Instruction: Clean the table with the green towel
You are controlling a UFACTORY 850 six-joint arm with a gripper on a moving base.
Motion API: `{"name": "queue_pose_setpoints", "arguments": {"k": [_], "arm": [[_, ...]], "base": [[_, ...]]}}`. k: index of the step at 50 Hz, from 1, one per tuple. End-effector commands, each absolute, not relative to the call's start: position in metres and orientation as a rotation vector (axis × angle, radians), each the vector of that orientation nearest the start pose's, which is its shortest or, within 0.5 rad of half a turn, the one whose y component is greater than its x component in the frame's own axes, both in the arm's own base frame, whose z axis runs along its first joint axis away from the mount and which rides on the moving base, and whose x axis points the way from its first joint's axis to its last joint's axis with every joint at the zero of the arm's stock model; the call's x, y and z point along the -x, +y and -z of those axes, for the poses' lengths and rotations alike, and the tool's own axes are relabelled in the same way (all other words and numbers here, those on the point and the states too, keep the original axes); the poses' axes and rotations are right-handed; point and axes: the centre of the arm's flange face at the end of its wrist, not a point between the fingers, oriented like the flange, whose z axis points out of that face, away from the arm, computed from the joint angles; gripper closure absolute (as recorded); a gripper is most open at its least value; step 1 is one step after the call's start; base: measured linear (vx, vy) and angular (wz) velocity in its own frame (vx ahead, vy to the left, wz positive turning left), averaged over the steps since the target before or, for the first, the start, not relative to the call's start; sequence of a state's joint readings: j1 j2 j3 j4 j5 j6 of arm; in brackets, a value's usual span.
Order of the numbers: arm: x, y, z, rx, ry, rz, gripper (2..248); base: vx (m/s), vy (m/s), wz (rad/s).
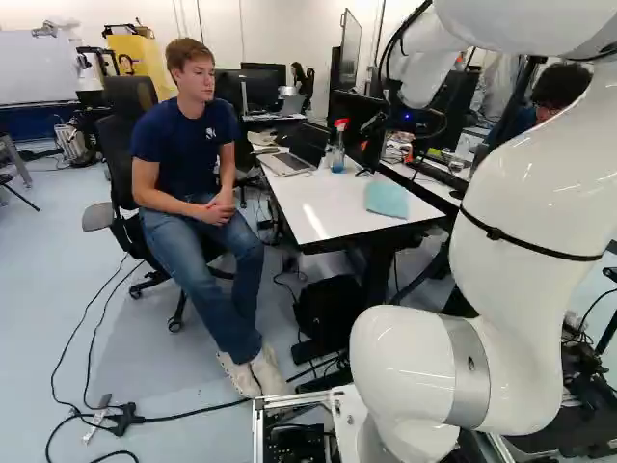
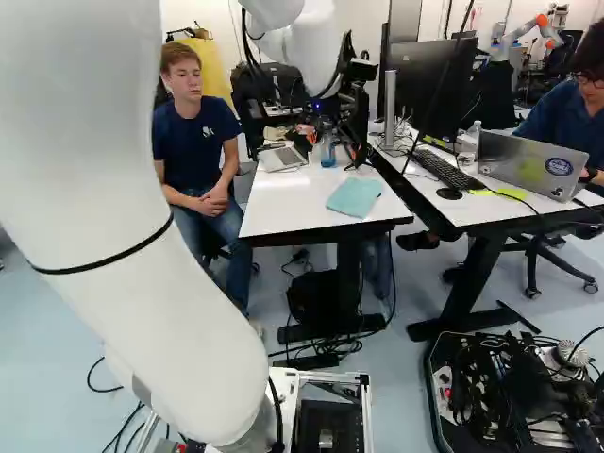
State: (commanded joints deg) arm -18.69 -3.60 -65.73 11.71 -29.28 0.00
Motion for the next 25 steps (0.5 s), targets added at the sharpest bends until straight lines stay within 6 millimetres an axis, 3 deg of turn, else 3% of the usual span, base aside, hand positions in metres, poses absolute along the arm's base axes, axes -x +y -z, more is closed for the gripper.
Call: {"name": "queue_pose_setpoints", "arguments": {"k": [25], "arm": [[-0.478,-0.129,-0.565,2.885,0.614,1.058,3]], "base": [[0.000,0.000,0.000]]}}
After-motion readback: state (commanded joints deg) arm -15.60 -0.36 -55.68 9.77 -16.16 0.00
